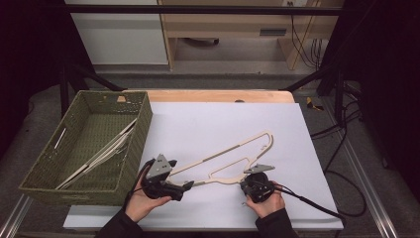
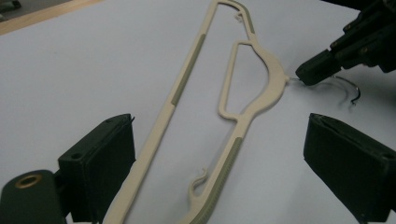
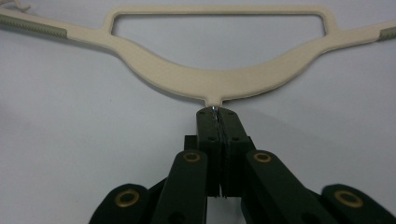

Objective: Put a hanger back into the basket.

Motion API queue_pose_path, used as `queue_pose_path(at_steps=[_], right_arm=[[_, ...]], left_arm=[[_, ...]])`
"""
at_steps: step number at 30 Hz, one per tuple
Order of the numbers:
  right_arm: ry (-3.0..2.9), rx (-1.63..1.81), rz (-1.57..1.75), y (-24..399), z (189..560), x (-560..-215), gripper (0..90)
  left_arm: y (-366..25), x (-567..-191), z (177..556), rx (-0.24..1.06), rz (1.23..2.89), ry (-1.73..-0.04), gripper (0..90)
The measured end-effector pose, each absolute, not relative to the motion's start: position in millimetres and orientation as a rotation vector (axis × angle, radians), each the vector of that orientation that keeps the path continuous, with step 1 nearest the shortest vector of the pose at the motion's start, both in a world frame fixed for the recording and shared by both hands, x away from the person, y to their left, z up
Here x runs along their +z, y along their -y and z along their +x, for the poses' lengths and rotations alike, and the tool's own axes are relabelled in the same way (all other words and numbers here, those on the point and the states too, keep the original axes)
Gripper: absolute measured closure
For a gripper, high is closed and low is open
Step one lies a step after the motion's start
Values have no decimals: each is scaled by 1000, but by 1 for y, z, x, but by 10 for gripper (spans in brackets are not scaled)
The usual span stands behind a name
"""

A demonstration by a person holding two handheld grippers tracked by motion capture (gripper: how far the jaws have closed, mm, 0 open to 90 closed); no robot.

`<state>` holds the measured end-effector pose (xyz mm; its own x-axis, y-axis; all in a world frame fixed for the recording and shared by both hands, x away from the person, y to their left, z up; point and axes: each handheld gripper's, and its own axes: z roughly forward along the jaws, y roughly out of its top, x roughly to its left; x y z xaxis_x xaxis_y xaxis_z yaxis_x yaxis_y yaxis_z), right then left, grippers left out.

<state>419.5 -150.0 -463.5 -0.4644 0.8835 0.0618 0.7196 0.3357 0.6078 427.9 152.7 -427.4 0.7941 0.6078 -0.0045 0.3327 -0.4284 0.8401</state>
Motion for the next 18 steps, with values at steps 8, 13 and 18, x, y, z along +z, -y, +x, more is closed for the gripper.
queue_pose_path(at_steps=[8, 13, 18], right_arm=[[-2326, 878, 1419, 157, 422, -447, 897], [-2331, 887, 1400, 158, 422, -439, 897], [-2333, 911, 1378, 160, 423, -430, 898]], left_arm=[[-107, -433, 439, 367, 2166, -613, 108], [-73, -438, 448, 350, 2248, -543, 136], [-43, -445, 457, 382, 2331, -477, 187]])
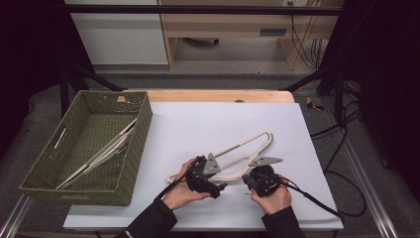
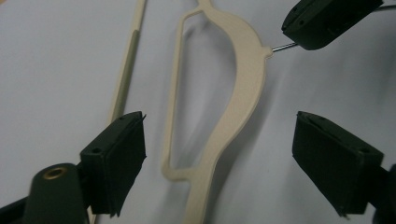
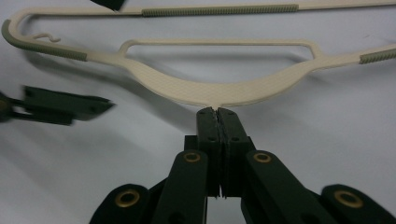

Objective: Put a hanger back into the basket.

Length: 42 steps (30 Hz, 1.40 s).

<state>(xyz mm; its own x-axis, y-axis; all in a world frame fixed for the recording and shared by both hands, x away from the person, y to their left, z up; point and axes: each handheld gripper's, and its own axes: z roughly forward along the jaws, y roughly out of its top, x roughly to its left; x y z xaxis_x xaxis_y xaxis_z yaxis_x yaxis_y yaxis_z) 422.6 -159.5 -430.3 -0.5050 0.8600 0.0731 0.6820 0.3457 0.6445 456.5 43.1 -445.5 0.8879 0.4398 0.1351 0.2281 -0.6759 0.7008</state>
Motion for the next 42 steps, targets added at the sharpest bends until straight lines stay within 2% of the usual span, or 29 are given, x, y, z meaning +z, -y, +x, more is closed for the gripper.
queue_pose_path(at_steps=[6, 16, 23, 28, 32, 37, 42], right_arm=[[-2328, 930, 1370, 160, 422, -422, 898], [-2348, 921, 1342, 159, 421, -423, 895], [-2342, 969, 1321, 160, 419, -420, 875], [-2220, 1113, 1293, 180, 413, -401, 728], [-2116, 1237, 1285, 207, 410, -391, 558], [-2029, 1298, 1303, 233, 410, -392, 369], [-2026, 1321, 1278, 243, 414, -402, 259]], left_arm=[[-16, -454, 462, 464, 2397, -388, 357], [-6, -461, 465, 435, 2447, -329, 681], [-7, -457, 460, 481, 2450, -279, 713], [-12, -449, 458, 507, 2447, -259, 733], [-18, -442, 456, 520, 2430, -260, 754], [-29, -431, 455, 540, 2395, -287, 781], [-39, -422, 458, 570, 2359, -331, 805]])
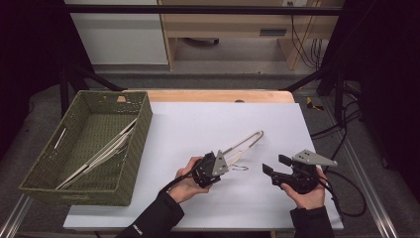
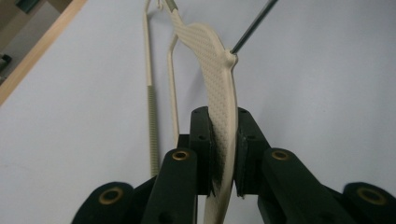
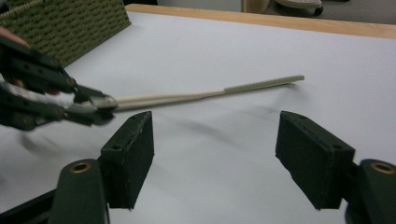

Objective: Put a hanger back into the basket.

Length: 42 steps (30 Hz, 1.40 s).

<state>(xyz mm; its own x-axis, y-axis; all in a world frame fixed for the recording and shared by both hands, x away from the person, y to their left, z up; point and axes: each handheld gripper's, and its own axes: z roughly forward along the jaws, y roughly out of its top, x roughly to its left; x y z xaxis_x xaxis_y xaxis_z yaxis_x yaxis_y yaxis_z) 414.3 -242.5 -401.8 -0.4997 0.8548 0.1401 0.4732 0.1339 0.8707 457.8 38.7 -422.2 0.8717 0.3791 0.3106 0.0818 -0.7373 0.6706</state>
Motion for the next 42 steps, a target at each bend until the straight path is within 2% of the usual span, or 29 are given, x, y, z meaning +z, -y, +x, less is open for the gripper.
queue_pose_path(at_steps=[5, 10, 16, 26, 36, 42], right_arm=[[-2033, 1324, 1249, 242, 417, -411, 161], [-2039, 1312, 1247, 243, 417, -413, 127], [-2028, 1330, 1227, 245, 414, -411, 90], [-2020, 1354, 1190, 248, 412, -409, 54], [-2010, 1359, 1178, 251, 410, -408, 45], [-2006, 1357, 1173, 251, 410, -407, 40]], left_arm=[[-49, -414, 462, 611, 2324, -380, 829], [-60, -407, 466, 665, 2305, -417, 854], [-75, -397, 468, 616, 2243, -479, 856], [-106, -364, 457, 555, 2143, -555, 857], [-133, -308, 442, 534, 2045, -538, 857], [-143, -278, 440, 566, 2045, -511, 856]])
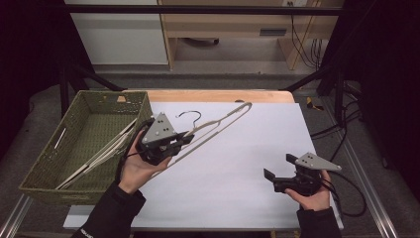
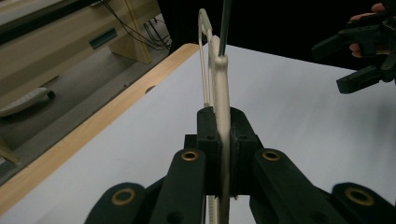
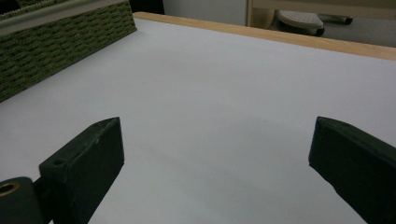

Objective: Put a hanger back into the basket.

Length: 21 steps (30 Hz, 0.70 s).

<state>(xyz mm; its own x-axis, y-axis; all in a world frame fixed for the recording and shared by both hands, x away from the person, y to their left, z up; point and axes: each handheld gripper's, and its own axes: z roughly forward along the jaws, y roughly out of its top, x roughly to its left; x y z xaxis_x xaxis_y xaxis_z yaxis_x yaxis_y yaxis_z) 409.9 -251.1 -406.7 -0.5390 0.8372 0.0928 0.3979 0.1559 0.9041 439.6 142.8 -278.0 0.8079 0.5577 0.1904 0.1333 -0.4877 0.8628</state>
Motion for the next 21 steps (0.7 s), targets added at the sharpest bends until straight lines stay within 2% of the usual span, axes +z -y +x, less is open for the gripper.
queue_pose_path(at_steps=[11, 21], right_arm=[[-1999, 1356, 1169, 253, 408, -405, 37], [-2005, 1372, 1178, 250, 408, -405, 36]], left_arm=[[-173, -240, 447, 575, 2032, -526, 856], [-216, -224, 455, 630, 2025, -582, 856]])
